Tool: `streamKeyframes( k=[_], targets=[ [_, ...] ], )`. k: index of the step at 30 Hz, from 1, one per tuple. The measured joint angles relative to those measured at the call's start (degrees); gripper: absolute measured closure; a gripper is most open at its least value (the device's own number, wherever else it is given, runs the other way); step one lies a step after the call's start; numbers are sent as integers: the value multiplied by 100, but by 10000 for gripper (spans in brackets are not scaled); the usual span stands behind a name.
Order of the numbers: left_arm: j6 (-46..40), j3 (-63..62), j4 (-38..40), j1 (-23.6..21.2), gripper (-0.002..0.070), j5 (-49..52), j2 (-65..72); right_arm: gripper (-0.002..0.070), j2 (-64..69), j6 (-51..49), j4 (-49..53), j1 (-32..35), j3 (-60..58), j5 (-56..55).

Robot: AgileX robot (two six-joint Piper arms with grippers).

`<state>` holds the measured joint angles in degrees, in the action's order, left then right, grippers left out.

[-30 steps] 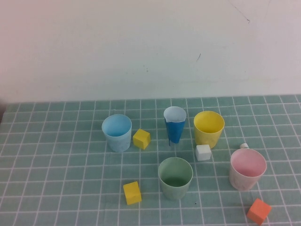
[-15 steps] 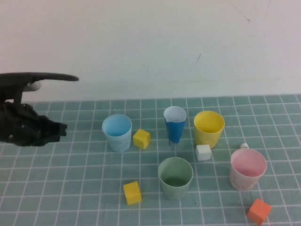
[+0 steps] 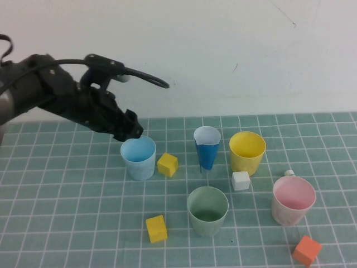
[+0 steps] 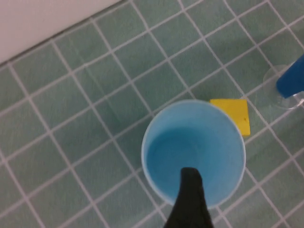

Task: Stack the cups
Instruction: Pick up the blue cup

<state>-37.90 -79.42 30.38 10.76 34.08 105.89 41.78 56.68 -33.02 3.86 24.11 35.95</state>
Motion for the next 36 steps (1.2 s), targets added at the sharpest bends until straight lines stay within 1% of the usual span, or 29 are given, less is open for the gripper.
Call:
streamKeyframes(
  k=[3,5,12,17,19,22,25,27,30,33,36],
  targets=[
    [90,-450,-475,247,199,-21,414,678,10,0,0,0,0,-13],
    [363,-690,-777,321,200,-21,673,678,10,0,-6,0,-36,-27],
    [1495,-1017,-1605,343,204,-69,1099,678,10,0,-20,0,-109,-15],
    [1738,-1029,-1803,332,205,-154,1337,678,10,0,-48,0,-104,-15],
    [1762,-1029,-1812,332,216,-154,1437,678,10,0,-48,0,-104,-15],
    [1773,-1029,-1812,332,290,-154,1549,678,10,0,-48,0,-104,-15],
    [1773,-1029,-1812,332,416,-164,1618,678,10,0,-48,0,-104,-15],
    [1773,-1029,-1817,332,514,-154,1658,678,10,0,-48,0,-104,-15],
    [1773,-1029,-1826,332,618,-6,1722,678,10,0,-57,0,-104,-15],
    [1835,-1029,-1830,332,657,209,1730,678,10,0,-57,0,-104,-15],
    [1910,-1115,-1802,332,667,404,1730,678,10,0,-62,0,-104,-15]
  ],
)
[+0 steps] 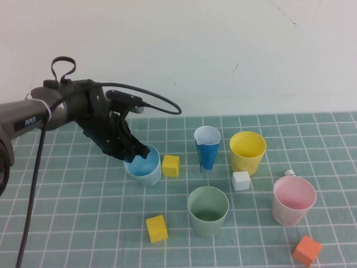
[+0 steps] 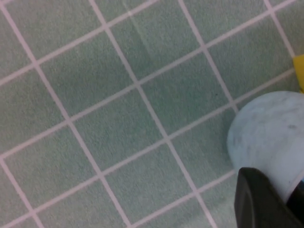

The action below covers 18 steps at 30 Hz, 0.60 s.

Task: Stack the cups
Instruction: Pick up the blue cup, then place the blue cup on the green cup

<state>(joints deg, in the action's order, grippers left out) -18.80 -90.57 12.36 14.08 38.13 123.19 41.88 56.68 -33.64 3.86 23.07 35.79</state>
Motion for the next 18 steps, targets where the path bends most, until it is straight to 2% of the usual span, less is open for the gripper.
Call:
streamKeyframes(
  k=[7,11,14,18],
  targets=[
    [11,-758,331,0,669,896,-192,678,0,0,-29,0,0,-10],
    [-40,-1411,971,12,669,1876,-309,678,0,0,-37,0,0,-22],
    [-221,-1660,1231,179,669,2624,-355,678,0,0,-37,0,0,-44],
    [-324,-1685,1060,686,669,3089,-366,678,0,0,-68,0,0,-55]
  ],
)
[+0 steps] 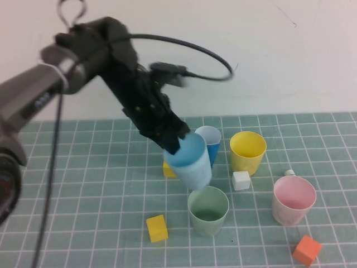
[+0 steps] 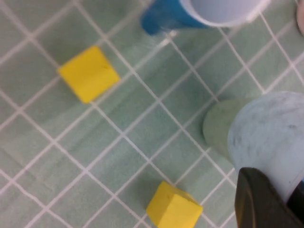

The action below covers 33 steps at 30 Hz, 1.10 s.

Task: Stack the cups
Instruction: Place the blue cup on the green cup

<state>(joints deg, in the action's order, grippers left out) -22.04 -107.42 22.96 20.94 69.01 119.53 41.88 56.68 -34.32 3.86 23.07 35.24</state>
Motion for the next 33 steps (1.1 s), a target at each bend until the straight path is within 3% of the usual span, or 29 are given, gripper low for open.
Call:
streamKeyframes(
  k=[5,8,16,33],
  targets=[
    [206,0,-776,768,669,36,-13,678,0,0,-74,0,0,46],
    [291,0,-924,1000,669,-88,-15,678,0,0,-74,0,0,51],
    [594,0,-1349,1094,669,-66,-37,678,0,0,-74,0,0,64],
    [751,0,-1186,1129,669,61,102,678,0,0,-87,0,0,73]
  ],
)
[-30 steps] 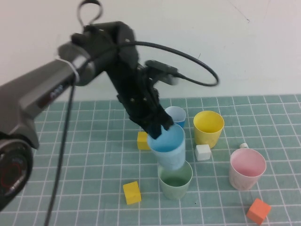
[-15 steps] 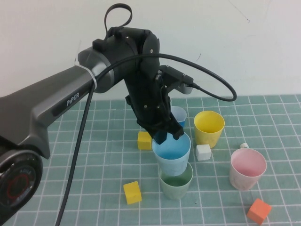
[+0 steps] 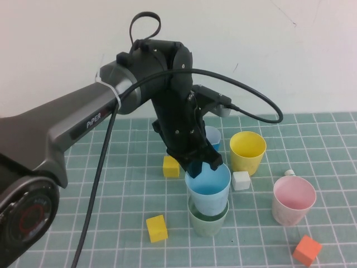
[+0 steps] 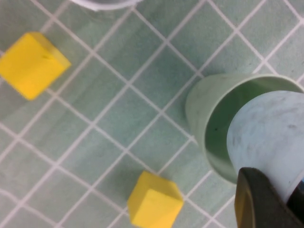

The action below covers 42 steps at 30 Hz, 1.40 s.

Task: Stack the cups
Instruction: Place the blue cup on the green cup, then pick up the yellow cup

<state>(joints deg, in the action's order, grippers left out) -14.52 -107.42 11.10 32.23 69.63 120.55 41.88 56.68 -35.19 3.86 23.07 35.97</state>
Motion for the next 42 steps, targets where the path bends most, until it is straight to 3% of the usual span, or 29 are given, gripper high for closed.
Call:
streamKeyframes(
  k=[16,19,24,26,29,33,35,42],
  targets=[
    [152,0,140,0,659,14,382,678,0,0,-9,0,0,4],
    [130,0,140,0,580,14,382,678,0,0,-9,0,0,13],
    [39,0,140,0,330,14,382,678,0,0,-66,0,0,13],
    [39,0,101,0,297,-26,347,678,0,92,-213,0,0,13],
    [102,0,-154,0,347,-246,136,678,0,535,-441,0,0,119],
    [322,-3,-696,0,569,-680,-439,678,26,822,-500,0,193,381],
    [472,-13,-1004,0,626,-951,-832,678,114,845,-514,0,410,513],
    [1078,-13,-2299,0,671,-1768,-2248,678,1155,845,-542,0,1421,1057]
  ],
)
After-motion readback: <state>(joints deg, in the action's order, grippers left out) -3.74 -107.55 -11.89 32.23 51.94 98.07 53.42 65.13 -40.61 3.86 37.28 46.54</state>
